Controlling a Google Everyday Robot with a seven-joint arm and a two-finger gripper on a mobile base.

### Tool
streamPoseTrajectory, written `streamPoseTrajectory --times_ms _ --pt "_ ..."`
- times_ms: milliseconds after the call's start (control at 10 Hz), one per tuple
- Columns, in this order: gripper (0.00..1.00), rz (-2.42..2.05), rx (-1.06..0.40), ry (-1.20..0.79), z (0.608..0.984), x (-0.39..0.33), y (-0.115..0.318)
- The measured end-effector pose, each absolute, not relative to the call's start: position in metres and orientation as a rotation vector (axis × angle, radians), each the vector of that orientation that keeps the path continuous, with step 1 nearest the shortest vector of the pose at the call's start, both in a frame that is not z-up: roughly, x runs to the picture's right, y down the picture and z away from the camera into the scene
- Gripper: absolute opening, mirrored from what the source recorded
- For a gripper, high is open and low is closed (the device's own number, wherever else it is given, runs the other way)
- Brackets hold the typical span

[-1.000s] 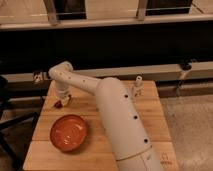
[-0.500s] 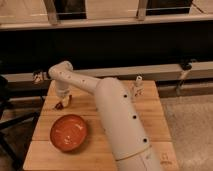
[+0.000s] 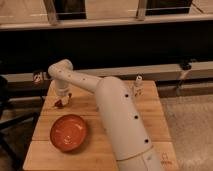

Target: Place the pepper in the ceramic bowl

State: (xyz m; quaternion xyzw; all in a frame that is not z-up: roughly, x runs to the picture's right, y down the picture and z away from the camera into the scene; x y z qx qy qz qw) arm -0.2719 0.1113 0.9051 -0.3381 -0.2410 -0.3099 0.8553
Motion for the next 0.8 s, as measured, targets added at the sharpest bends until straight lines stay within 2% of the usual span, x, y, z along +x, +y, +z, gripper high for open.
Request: streamPoseTrajectory --times_ms 800 --pt "0.02 -0.679 -0.723 -0.511 0.875 -0.245 0.105"
